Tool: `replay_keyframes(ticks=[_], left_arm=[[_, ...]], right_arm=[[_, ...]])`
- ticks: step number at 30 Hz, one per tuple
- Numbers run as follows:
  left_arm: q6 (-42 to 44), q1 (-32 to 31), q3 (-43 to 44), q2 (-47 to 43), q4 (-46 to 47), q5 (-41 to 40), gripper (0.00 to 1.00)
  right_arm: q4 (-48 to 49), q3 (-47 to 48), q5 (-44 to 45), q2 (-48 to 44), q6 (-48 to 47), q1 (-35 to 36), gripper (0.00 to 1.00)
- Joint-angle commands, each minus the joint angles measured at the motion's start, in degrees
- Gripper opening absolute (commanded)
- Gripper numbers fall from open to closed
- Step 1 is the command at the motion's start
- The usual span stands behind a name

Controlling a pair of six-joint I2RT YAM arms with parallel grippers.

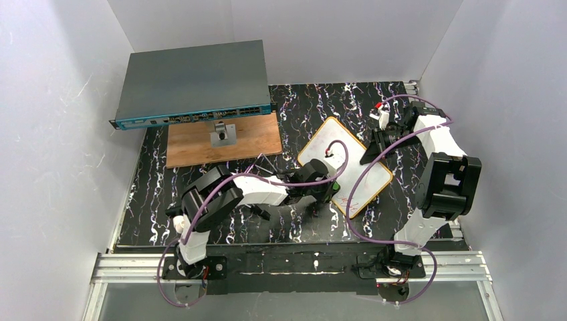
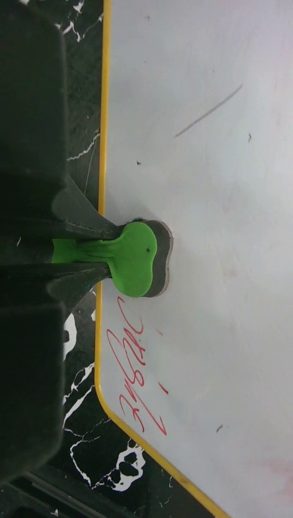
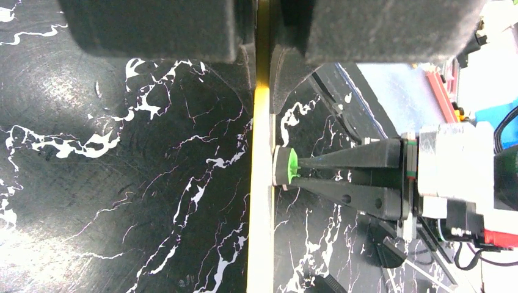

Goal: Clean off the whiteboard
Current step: Erase the whiteboard at the center of the board.

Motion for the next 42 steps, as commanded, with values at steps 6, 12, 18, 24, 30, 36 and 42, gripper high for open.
replay_keyframes(ticks=[6,12,18,24,30,36,42], left_arm=[[2.77,-2.10,-1.19,-1.68,5.51,4.12,0.00],[4.97,-8.51,3.61,1.52,4.56,5.95,0.00],[3.77,-6.70,5.99,2.70,-0.86,-2.70,0.00],[-2.17,1.27,3.88,1.35,-5.01,-6.05,0.00],[-1.45,3.14,1.89,0.10,-4.69,-4.35,0.00],[1.09,-0.01,2.55,-0.14,-0.91,0.98,0.00],[4.34,-5.79,4.18,1.90,-1.65,2.95,0.00]], right_arm=[[1.08,-0.79,-1.88,-2.32,-1.75,1.23,0.01],[1.33,-0.95,-2.24,-2.35,-1.29,1.23,0.01],[1.38,-1.24,-2.56,-2.58,-1.22,1.23,0.01],[1.41,-1.40,-2.59,-2.71,-1.27,1.23,0.01],[1.52,-1.42,-2.64,-2.50,-1.25,1.23,0.01],[1.54,-1.37,-2.63,-2.40,-1.27,1.21,0.01],[1.56,-1.41,-2.74,-2.40,-1.26,1.23,0.01]])
